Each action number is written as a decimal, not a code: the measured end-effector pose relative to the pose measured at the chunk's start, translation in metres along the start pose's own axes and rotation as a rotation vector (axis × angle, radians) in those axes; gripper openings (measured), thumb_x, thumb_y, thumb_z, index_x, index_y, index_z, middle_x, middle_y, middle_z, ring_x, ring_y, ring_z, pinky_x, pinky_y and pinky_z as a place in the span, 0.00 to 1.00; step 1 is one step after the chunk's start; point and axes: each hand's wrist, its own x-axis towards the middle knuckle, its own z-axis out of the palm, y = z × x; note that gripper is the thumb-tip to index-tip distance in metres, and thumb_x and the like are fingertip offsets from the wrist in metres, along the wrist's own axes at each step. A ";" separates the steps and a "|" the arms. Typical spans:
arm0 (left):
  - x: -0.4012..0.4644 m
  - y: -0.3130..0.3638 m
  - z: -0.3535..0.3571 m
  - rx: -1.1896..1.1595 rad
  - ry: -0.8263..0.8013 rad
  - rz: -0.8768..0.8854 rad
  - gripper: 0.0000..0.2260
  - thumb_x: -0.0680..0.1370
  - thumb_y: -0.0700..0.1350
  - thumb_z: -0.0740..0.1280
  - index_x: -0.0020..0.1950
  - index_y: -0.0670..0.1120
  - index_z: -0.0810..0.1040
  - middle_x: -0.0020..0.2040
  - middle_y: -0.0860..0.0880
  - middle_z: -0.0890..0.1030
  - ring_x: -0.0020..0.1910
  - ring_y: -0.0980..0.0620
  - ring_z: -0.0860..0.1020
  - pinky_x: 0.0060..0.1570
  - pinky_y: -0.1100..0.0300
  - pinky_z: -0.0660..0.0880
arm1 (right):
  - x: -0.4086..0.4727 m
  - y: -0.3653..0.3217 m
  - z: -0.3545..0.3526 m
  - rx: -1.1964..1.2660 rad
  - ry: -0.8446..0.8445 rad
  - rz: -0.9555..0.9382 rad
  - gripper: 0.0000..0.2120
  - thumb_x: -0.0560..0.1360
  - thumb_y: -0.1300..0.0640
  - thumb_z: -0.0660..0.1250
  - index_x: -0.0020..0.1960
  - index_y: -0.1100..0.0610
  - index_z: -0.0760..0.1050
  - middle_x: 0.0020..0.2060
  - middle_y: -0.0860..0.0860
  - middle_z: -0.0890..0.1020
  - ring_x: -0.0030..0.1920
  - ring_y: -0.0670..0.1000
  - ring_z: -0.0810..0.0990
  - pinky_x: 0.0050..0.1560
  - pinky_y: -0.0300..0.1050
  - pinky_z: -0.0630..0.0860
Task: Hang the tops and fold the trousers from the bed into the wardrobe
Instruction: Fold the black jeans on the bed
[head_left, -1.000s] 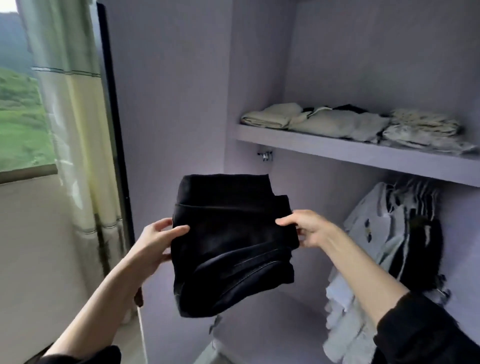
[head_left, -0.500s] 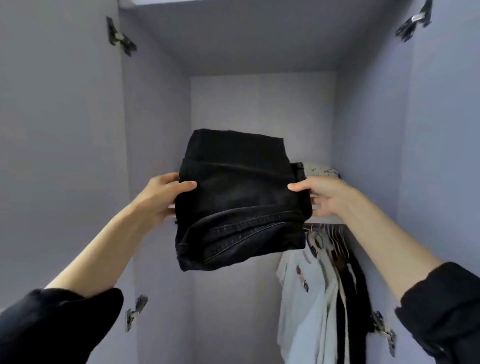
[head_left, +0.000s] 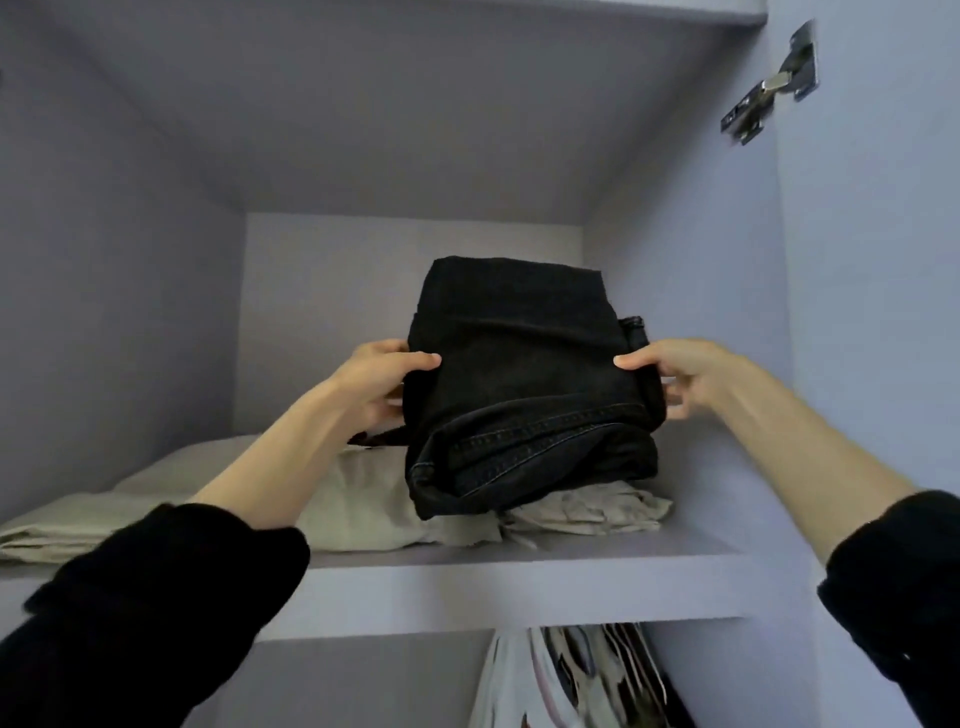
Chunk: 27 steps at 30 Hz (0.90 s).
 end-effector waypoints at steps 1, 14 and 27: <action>0.018 -0.005 0.010 -0.003 -0.018 -0.017 0.06 0.77 0.40 0.66 0.53 0.45 0.75 0.49 0.45 0.78 0.45 0.47 0.77 0.38 0.53 0.75 | 0.013 -0.001 -0.006 -0.021 0.024 0.004 0.06 0.72 0.63 0.69 0.40 0.57 0.72 0.39 0.51 0.77 0.39 0.50 0.75 0.35 0.45 0.69; 0.158 -0.089 0.102 0.867 -0.205 0.070 0.23 0.81 0.46 0.60 0.74 0.43 0.59 0.71 0.42 0.66 0.68 0.45 0.67 0.65 0.59 0.64 | 0.167 0.045 0.030 -1.091 0.074 -0.211 0.26 0.79 0.53 0.59 0.74 0.61 0.60 0.72 0.56 0.65 0.71 0.56 0.65 0.69 0.45 0.63; 0.171 -0.121 0.126 1.037 -0.655 -0.075 0.24 0.83 0.53 0.49 0.77 0.49 0.48 0.77 0.45 0.46 0.76 0.45 0.46 0.74 0.50 0.44 | 0.185 0.109 0.047 -1.188 -0.159 -0.103 0.25 0.82 0.43 0.46 0.77 0.50 0.51 0.77 0.53 0.49 0.76 0.58 0.51 0.75 0.53 0.49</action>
